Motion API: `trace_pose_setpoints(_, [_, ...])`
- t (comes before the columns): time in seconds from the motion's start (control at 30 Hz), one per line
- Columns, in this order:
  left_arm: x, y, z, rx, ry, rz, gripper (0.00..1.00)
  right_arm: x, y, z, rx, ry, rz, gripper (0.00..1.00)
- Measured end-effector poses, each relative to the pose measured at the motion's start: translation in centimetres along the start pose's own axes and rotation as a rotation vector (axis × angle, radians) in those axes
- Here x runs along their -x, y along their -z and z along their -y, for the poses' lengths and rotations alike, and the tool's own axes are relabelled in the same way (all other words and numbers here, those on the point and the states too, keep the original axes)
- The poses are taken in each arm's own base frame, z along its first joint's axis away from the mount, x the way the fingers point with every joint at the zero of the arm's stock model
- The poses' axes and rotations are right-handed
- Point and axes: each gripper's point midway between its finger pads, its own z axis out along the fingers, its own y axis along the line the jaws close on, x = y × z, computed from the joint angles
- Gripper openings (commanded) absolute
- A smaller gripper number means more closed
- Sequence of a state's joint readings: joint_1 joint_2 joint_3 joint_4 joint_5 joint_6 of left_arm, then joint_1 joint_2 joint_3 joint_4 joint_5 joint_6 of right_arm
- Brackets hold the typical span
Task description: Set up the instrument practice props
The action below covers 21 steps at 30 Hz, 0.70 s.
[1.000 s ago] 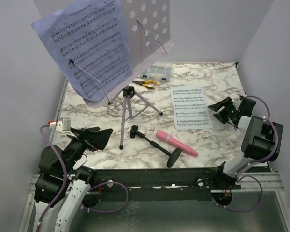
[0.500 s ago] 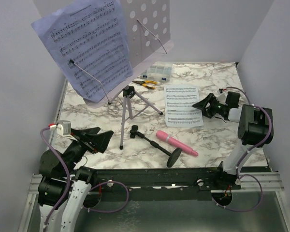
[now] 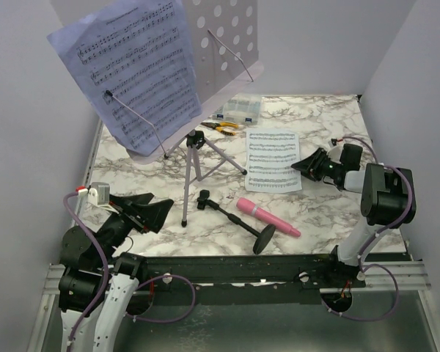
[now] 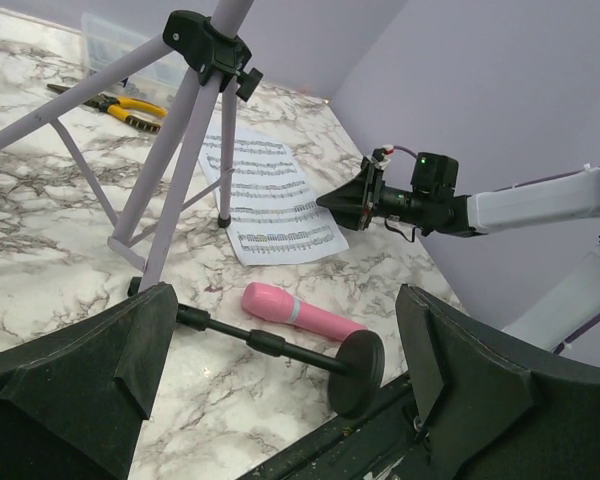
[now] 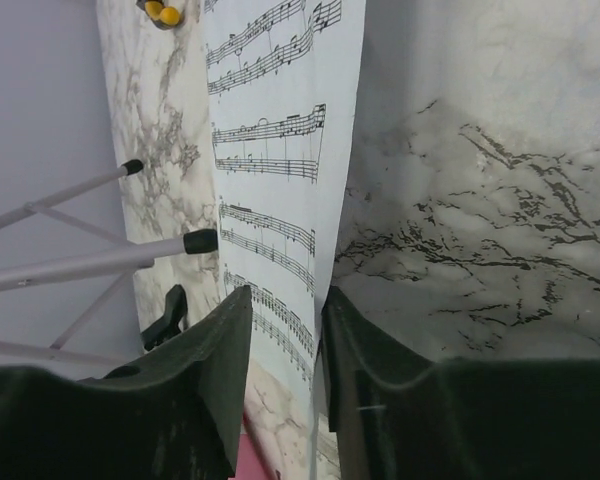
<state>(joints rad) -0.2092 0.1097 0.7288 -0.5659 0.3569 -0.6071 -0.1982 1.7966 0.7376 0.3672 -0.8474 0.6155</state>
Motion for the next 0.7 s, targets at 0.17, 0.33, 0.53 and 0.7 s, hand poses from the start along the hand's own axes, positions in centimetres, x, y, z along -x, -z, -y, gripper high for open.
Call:
trace_pose_setpoints(0.17, [0.0,0.0,0.1,-0.003,-0.002,-0.001,0.99,0.0,-0.1,-0.9,0.063,-0.046,0.025,0.31])
trace_pose_setpoints(0.33, [-0.2,0.1,0.4,-0.023,-0.009,-0.013,0.99,0.9,-0.5,-2.0,0.128,-0.062,0.060,0.22])
trace_pose_setpoints(0.53, [-0.7,0.2,1.0,-0.066,-0.030,-0.039,0.99,0.2,-0.5,-2.0,0.139,-0.087,0.063,0.00])
trace_pose_setpoints(0.7, [-0.7,0.8,3.7,-0.181,-0.057,-0.120,0.99,0.6,1.2,-3.3,0.061,-0.006,0.090,0.00])
